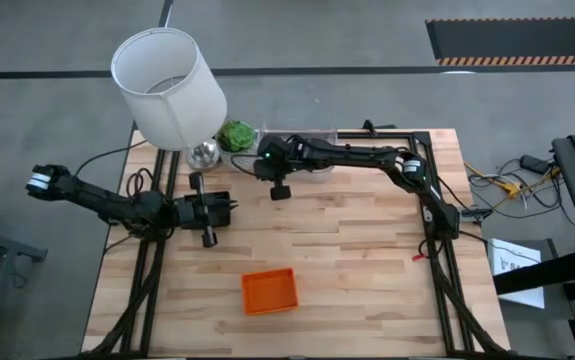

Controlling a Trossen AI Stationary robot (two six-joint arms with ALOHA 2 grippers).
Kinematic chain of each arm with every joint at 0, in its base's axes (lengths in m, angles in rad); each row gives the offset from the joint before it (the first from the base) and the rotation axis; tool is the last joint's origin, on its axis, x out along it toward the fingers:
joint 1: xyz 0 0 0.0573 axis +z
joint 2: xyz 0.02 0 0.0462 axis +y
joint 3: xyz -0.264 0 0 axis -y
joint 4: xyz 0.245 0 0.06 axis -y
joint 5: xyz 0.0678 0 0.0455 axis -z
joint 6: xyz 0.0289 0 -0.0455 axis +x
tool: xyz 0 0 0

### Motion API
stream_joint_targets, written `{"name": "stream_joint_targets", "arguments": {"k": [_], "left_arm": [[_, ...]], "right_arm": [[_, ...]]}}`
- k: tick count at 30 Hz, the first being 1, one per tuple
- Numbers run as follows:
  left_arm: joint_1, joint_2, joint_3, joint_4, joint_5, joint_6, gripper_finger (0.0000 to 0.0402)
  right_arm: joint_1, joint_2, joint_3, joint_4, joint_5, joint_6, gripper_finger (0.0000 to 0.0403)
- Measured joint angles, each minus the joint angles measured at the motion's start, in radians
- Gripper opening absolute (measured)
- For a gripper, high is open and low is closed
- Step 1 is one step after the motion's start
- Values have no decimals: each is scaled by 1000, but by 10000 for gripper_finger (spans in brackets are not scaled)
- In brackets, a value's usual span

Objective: Stack baskets by color
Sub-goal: Return to Home Position

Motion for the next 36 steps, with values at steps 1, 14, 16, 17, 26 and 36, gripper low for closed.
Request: {"name": "stream_joint_targets", "arguments": {"k": [1,14,16,17,26,36], "left_arm": [[0,0,-1,0,0,-25,19],[0,4,-44,-25,4,-237,19],[0,-2,-37,-127,66,-284,19],[0,-22,-29,-229,128,-292,19],[0,-207,-32,-590,319,-510,19],[0,-371,-44,-700,399,-505,19]], "right_arm": [[5,-8,-6,-11,-19,0,9],[126,-389,-524,241,-132,23,9],[127,-471,-652,329,-179,45,9],[127,-513,-719,378,-191,57,9],[126,-859,-1271,846,-186,183,9],[125,-1170,-1610,999,-99,240,9]]}}
